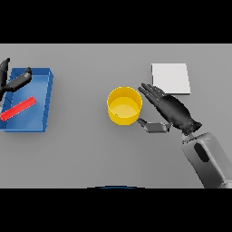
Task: Pick up the red beaker and tilt it to pour out 1 green nut into yellow bowl. Pick up the yellow bowl and place it on the metallic measuring scale.
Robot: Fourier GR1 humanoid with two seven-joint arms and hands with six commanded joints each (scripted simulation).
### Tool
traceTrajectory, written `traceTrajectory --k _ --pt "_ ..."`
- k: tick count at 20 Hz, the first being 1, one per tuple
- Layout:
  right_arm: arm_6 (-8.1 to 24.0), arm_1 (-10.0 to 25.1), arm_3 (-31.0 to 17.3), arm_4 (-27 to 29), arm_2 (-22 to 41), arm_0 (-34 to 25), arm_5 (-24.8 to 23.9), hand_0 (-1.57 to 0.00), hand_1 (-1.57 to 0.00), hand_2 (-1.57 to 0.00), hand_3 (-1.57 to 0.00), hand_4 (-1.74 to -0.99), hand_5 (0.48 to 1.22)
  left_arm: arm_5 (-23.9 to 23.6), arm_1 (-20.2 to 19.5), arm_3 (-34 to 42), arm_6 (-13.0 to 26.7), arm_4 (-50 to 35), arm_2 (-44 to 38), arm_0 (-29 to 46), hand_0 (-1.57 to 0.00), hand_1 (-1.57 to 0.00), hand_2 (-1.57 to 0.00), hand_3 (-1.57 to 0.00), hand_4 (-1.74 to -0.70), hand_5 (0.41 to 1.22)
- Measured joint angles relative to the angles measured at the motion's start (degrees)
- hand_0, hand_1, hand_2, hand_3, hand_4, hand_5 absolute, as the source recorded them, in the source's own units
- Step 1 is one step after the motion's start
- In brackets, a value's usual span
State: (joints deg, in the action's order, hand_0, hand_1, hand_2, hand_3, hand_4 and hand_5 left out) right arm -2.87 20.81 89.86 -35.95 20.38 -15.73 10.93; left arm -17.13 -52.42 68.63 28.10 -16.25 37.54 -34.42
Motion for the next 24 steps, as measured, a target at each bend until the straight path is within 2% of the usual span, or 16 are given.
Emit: traceTrajectory --k 3,8,10,11,14,17,19,21,23,24 --pt "-2.2 1.6 -3.2 -2.5 2.8 -5.1 3.1 0.00 0.00 0.00 0.00 -1.271 0.658 -0.5 0.6 0.6 0.0 -0.4 0.0 0.1 0.00 0.00 0.00 0.00 -0.80 0.722" --pt "-4.5 1.3 -8.8 -4.8 7.0 -10.7 7.0 0.00 0.00 0.00 0.00 -1.277 0.677 -0.3 1.2 -0.4 1.4 0.3 0.5 -1.5 0.00 0.00 0.00 0.00 -0.80 0.718" --pt "-5.5 1.1 -10.1 -5.4 8.7 -12.9 8.9 0.00 0.00 0.00 0.00 -1.261 0.685 0.0 1.1 -1.2 -0.2 0.2 0.4 -0.7 0.00 0.00 0.00 0.00 -0.80 0.716" --pt "-4.8 0.4 -12.0 -5.8 9.2 -14.2 9.4 0.00 0.00 0.00 0.00 -1.255 0.686 -0.2 1.0 -0.3 -0.2 0.2 0.4 -0.5 0.00 0.00 0.00 0.00 -0.79 0.717" --pt "-7.2 0.2 -15.3 -6.2 10.6 -16.3 10.8 0.00 0.00 0.00 0.00 -1.244 0.685 0.3 0.9 -1.5 0.0 0.1 0.1 -1.2 0.00 0.00 0.00 0.00 -0.80 0.725" --pt "-7.8 -0.9 -18.1 -6.5 11.9 -18.0 12.3 0.00 0.00 0.00 0.00 -1.260 0.679 0.6 0.7 -1.4 -0.9 0.0 0.2 -0.6 0.00 0.00 0.00 0.00 -0.80 0.733" --pt "-7.0 -1.9 -20.5 -7.4 13.1 -19.5 13.0 0.00 0.00 0.00 0.00 -1.281 0.674 0.6 0.6 -1.3 -0.9 0.3 0.3 -0.9 0.00 0.00 0.00 0.00 -0.80 0.734" --pt "-8.1 -1.4 -21.1 -7.4 13.7 -19.8 14.2 0.00 0.00 0.00 0.00 -1.295 0.671 0.3 0.3 -0.6 -0.4 0.1 0.1 -0.8 0.00 0.00 0.00 0.00 -0.80 0.735" --pt "-6.6 -2.0 -23.1 -8.1 14.1 -20.6 14.4 0.00 0.00 0.00 0.00 -1.303 0.674 1.1 -0.1 -1.0 -0.4 -0.1 -0.2 -1.2 0.00 0.00 0.00 0.00 -0.80 0.738" --pt "-7.0 -2.4 -23.9 -8.7 14.8 -21.0 14.2 0.00 0.00 0.00 0.00 -1.306 0.681 0.9 0.3 -1.6 -0.5 0.0 -0.1 -1.1 0.00 0.00 0.00 0.00 -0.80 0.736"
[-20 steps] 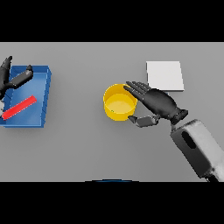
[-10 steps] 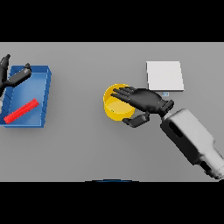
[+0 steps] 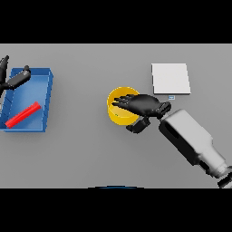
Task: Pick up the red beaker and tilt it to pour out 1 green nut into yellow bowl. Pick up the yellow bowl and place it on the metallic measuring scale.
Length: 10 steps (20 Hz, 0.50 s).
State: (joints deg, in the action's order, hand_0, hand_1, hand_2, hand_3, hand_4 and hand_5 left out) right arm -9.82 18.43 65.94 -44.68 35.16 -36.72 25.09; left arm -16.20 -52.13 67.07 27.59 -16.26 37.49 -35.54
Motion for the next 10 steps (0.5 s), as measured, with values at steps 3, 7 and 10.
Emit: traceTrajectory --k 3,7,10 --pt "0.2 -0.2 -0.6 -1.0 1.5 -1.0 1.4 0.00 0.00 0.00 0.00 -1.304 0.713 0.5 -0.1 0.2 -0.2 -0.2 0.0 0.0 0.00 0.00 0.00 0.00 -0.79 0.731" --pt "1.9 -1.2 -1.0 -1.4 2.1 -1.3 2.4 -0.09 -0.11 -0.13 -0.16 -1.362 0.820 -0.2 0.2 0.4 0.0 0.4 0.4 -0.2 0.00 0.00 0.00 0.00 -0.79 0.723" --pt "1.2 -1.0 -1.8 -2.3 3.0 -2.1 2.3 -0.72 -0.66 -0.62 -0.47 -1.488 1.016 -0.3 0.3 0.3 -0.7 0.2 0.1 0.0 0.00 0.00 0.00 0.00 -0.80 0.725"
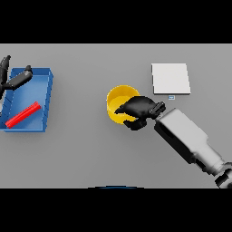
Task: Pick up the red beaker and tilt it to pour out 1 green nut into yellow bowl. Pick up the yellow bowl and place it on the metallic measuring scale.
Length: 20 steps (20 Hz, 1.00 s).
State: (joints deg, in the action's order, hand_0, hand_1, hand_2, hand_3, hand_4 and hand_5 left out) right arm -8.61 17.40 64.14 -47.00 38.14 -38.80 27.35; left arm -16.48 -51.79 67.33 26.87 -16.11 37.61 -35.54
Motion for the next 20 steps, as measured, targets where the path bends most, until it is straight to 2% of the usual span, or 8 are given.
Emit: traceTrajectory --k 2,3,5,7,12,14,17,20 --pt "0.1 0.3 0.4 0.6 0.0 0.0 1.7 -1.03 -0.99 -0.97 -0.69 -1.571 1.090 0.0 -0.6 0.0 0.2 -0.3 -0.5 -0.1 0.00 0.00 0.00 0.00 -0.80 0.727" --pt "-1.7 0.9 0.0 1.1 0.0 -0.3 2.3 -1.14 -1.11 -1.09 -0.87 -1.604 1.116 -0.2 -1.0 0.7 0.0 -0.6 -0.7 0.6 0.00 0.00 0.00 0.00 -0.80 0.728" --pt "-2.4 1.7 0.4 2.2 -0.1 -0.5 4.3 -1.29 -1.27 -1.26 -1.02 -1.649 1.154 -0.3 -0.6 0.7 0.5 -0.3 -0.3 0.4 0.00 0.00 0.00 0.00 -0.80 0.727" --pt "-0.9 1.9 1.5 2.7 -0.2 -0.1 4.8 -1.39 -1.38 -1.31 -1.14 -1.682 1.178 -0.4 -0.3 0.6 1.2 -0.3 -0.2 0.1 0.00 0.00 0.00 0.00 -0.80 0.725" --pt "0.7 2.5 2.7 3.1 0.0 0.0 3.9 -1.51 -1.51 -1.45 -1.19 -1.722 1.207 -0.2 -1.1 1.3 0.8 -0.6 -0.6 0.1 0.00 0.00 0.00 0.00 -0.80 0.725" --pt "0.6 4.0 4.9 4.5 -0.9 -0.4 5.4 -1.53 -1.53 -1.49 -1.19 -1.729 1.212 -0.3 -1.4 2.4 0.7 -0.7 -0.3 0.8 0.00 0.00 0.00 0.00 -0.80 0.724" --pt "1.4 5.9 8.5 6.3 -2.4 -1.0 7.7 -1.55 -1.55 -1.51 -1.38 -1.731 1.216 -0.7 -1.5 2.7 2.1 -0.3 -0.2 0.2 0.00 0.00 0.00 0.00 -0.80 0.721" --pt "3.5 8.6 12.3 7.2 -4.3 -2.7 9.9 -1.56 -1.56 -1.54 -1.34 -1.726 1.219 -0.8 -1.7 2.7 1.7 -0.6 -0.4 0.7 0.00 0.00 0.00 0.00 -0.80 0.720"
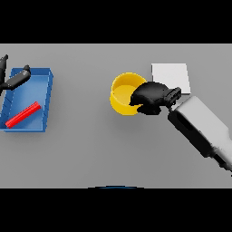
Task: Pick up the red beaker and tilt it to pour out 1 green nut into yellow bowl. Pick up the yellow bowl and place it on the metallic measuring scale.
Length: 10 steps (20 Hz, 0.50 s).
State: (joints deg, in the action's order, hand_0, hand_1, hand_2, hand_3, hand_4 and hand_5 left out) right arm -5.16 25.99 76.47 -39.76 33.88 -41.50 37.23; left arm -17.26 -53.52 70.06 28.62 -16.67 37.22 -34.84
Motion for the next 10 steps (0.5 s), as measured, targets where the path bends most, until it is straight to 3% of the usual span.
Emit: traceTrajectory --k 5,10 --pt "5.4 0.3 2.9 1.8 -2.1 -0.5 2.1 -1.57 -1.57 -1.56 -1.25 -1.720 1.219 0.4 0.5 -0.6 -0.5 -0.2 -0.1 -0.4 0.00 0.00 0.00 0.00 -0.80 0.723" --pt "2.5 3.5 0.6 0.8 -3.3 -3.8 0.0 -1.57 -1.57 -1.57 -1.33 -1.720 1.221 0.4 -0.6 0.5 -0.6 -0.1 -0.3 -0.5 0.00 0.00 0.00 0.00 -0.81 0.741"
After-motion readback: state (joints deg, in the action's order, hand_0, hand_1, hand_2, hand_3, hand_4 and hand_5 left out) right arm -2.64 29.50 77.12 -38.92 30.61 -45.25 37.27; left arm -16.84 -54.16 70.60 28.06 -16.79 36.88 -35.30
